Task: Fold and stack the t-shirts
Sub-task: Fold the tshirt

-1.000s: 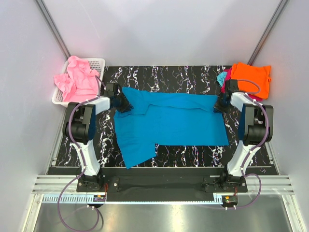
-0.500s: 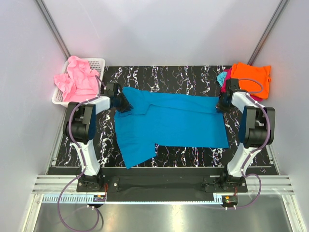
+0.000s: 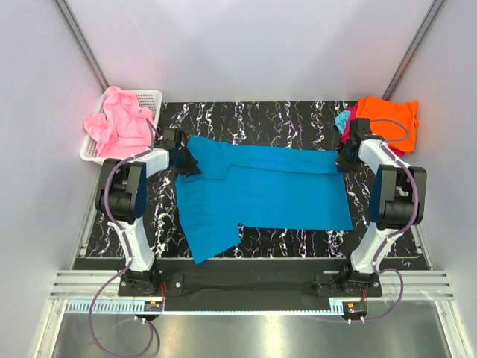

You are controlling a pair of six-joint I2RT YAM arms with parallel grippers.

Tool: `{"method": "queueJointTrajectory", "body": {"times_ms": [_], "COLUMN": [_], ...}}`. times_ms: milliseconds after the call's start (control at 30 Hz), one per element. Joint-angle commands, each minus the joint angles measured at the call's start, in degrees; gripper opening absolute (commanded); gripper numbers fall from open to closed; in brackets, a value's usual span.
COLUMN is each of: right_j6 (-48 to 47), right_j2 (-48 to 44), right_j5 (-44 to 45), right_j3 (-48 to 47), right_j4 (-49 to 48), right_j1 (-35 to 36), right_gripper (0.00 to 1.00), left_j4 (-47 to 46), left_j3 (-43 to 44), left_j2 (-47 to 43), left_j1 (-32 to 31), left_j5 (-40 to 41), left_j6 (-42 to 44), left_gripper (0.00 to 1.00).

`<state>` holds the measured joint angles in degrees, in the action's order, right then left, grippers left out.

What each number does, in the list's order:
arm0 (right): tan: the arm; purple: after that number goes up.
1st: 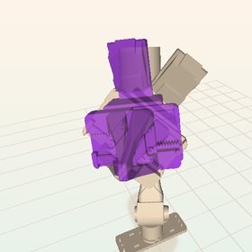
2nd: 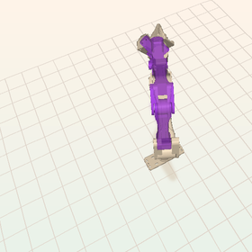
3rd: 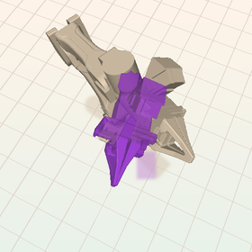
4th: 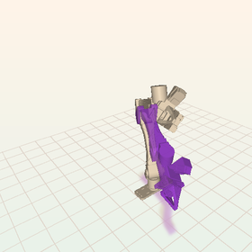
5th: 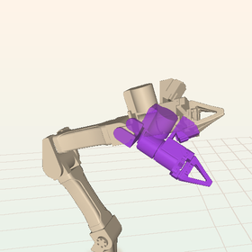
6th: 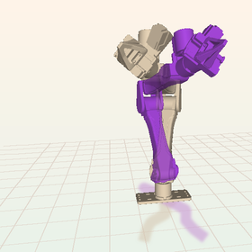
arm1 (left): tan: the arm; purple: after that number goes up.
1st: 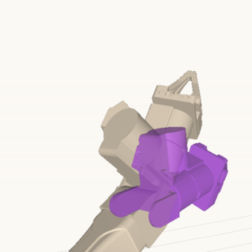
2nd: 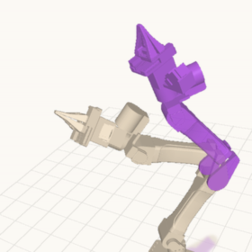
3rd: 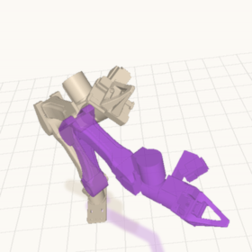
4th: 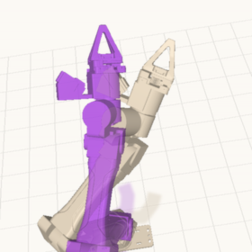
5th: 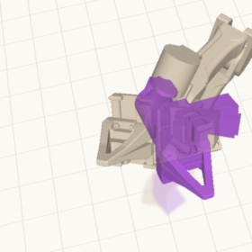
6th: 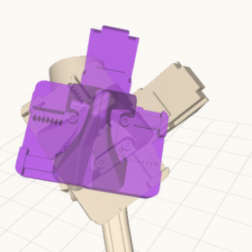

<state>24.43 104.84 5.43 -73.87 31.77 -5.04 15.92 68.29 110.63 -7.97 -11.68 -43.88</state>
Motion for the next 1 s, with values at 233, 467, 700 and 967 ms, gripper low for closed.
{"method": "queueJointTrajectory", "body": {"times_ms": [233,467,700,967], "right_j6": [3.17,3.44,1.42,5.10], "right_j2": [1.60,-4.45,-17.28,-32.75], "right_j5": [-0.16,0.63,-3.31,-10.69], "right_j3": [2.59,4.34,12.23,29.11], "right_j4": [3.29,3.65,1.02,-3.11], "right_j1": [-0.32,-0.32,0.20,2.13], "right_gripper": [0.24,0.64,0.85,0.63], "left_j4": [5.96,3.68,3.50,9.30], "left_j3": [-2.64,-4.57,-10.36,-26.61], "left_j2": [-4.80,-10.69,-23.16,-44.31], "left_j1": [0.32,0.32,-0.91,-12.67], "left_j5": [3.07,1.40,0.96,11.14], "left_j6": [1.60,3.36,2.84,-0.67], "left_gripper": [0.11,0.24,0.28,0.29]}}
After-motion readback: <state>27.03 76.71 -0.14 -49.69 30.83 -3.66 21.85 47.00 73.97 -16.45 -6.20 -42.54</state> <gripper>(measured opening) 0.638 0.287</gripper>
